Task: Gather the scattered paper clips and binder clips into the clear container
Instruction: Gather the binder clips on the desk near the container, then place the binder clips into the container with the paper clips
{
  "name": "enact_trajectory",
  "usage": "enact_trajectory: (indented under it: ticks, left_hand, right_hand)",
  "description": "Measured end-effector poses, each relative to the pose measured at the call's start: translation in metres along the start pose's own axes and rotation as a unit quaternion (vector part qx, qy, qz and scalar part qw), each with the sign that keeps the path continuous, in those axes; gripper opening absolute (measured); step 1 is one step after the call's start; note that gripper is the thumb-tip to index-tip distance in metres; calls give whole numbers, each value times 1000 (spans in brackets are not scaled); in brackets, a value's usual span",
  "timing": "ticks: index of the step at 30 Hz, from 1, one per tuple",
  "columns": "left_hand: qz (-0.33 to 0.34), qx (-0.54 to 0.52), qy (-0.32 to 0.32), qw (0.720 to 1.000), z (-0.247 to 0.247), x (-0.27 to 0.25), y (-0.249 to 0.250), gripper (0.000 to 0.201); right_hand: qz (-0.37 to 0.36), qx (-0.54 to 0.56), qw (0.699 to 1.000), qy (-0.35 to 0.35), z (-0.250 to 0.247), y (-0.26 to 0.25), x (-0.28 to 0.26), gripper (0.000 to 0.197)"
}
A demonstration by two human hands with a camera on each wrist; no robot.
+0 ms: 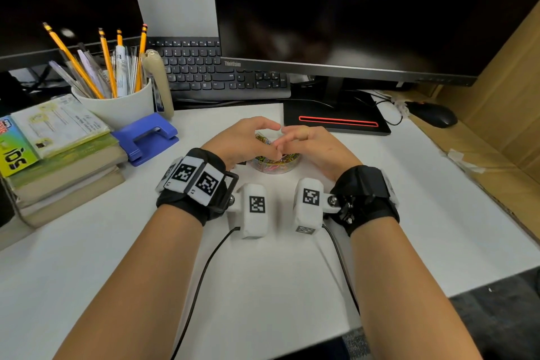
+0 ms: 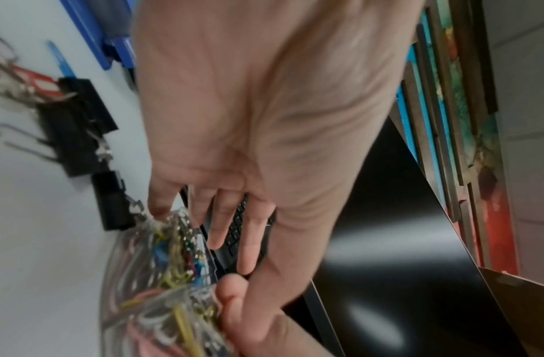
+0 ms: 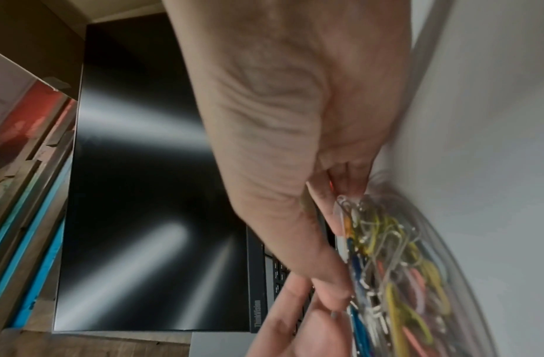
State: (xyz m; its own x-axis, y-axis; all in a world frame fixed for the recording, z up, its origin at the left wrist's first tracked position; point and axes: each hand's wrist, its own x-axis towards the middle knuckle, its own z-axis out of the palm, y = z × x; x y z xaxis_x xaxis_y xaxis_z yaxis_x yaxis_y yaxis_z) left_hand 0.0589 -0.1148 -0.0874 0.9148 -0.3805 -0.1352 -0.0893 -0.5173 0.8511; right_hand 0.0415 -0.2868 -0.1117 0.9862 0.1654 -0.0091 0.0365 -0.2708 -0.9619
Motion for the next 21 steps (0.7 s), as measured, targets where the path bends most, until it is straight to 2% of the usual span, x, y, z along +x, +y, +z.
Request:
enact_trajectory:
  ticks: [4, 10, 13, 17, 19, 21]
  left_hand:
    - [4, 15, 3, 1000, 2, -1, -1, 68]
    - [8, 17, 27, 999, 8, 2, -2, 65]
    - [2, 12, 31, 999, 6, 3, -3, 57]
    - [15, -55, 66, 996, -9, -3, 3, 40]
    - [11, -112, 76, 991, -24, -13, 4, 35]
    - [1, -132, 73, 989, -42, -24, -2, 35]
  right_hand:
    - [10, 33, 999, 4, -1, 4, 5, 19]
    - [20, 54, 998, 28, -2, 6, 5, 26]
    - [12, 73, 993, 87, -1, 4, 5, 23]
    - [-60, 104, 977, 178, 0, -14, 2, 24]
    - [-87, 165, 970, 158, 7, -24, 1, 23]
    - [-75, 181, 977, 89, 22, -39, 4, 20]
